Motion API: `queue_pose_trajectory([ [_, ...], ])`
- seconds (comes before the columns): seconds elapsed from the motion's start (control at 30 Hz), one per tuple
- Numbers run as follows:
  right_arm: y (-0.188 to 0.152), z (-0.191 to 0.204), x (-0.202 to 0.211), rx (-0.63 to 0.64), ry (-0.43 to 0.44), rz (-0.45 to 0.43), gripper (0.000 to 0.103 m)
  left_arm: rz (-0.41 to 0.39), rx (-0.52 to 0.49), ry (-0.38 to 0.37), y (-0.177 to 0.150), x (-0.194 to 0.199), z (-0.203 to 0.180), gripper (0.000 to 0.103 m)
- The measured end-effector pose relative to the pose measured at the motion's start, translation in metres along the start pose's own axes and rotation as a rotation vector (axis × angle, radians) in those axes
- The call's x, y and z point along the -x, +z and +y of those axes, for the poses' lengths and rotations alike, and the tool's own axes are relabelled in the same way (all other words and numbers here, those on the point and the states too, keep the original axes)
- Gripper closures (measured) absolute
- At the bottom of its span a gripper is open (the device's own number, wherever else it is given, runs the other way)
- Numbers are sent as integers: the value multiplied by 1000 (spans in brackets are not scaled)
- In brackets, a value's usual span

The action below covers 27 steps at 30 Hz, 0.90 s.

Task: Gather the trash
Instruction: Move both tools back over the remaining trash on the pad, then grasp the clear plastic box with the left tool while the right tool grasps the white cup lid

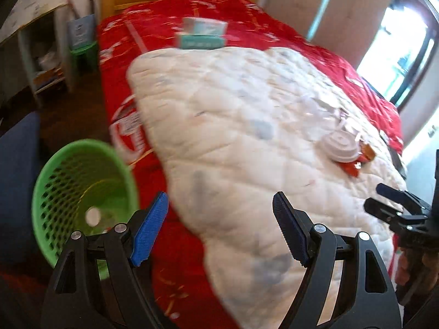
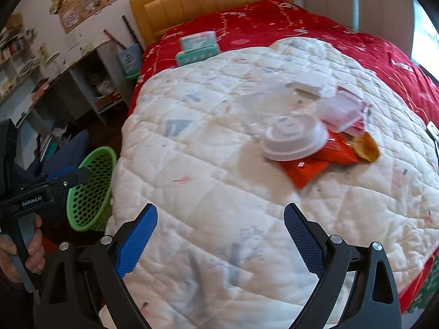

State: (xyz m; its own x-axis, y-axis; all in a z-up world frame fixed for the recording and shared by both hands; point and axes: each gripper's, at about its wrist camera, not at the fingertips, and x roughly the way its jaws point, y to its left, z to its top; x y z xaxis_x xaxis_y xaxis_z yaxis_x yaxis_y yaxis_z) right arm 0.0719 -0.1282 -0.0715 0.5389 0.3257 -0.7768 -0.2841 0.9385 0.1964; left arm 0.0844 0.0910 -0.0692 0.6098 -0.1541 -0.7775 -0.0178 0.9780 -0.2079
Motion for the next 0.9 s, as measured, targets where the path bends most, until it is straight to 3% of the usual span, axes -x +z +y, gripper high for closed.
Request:
queue_pose_trajectory([
  [0.3,3,-33,7,-46,-23,-19,12,14,-125,-115,40,-39,-71,26],
  [0.67,2,-62,9,-77,-31,-31,12,15,-247,-159,79,-90,-134,26],
  [0.9,4,-75,10,-95,-27,-38,12,35,-287,-168,93,-125,-154,26],
])
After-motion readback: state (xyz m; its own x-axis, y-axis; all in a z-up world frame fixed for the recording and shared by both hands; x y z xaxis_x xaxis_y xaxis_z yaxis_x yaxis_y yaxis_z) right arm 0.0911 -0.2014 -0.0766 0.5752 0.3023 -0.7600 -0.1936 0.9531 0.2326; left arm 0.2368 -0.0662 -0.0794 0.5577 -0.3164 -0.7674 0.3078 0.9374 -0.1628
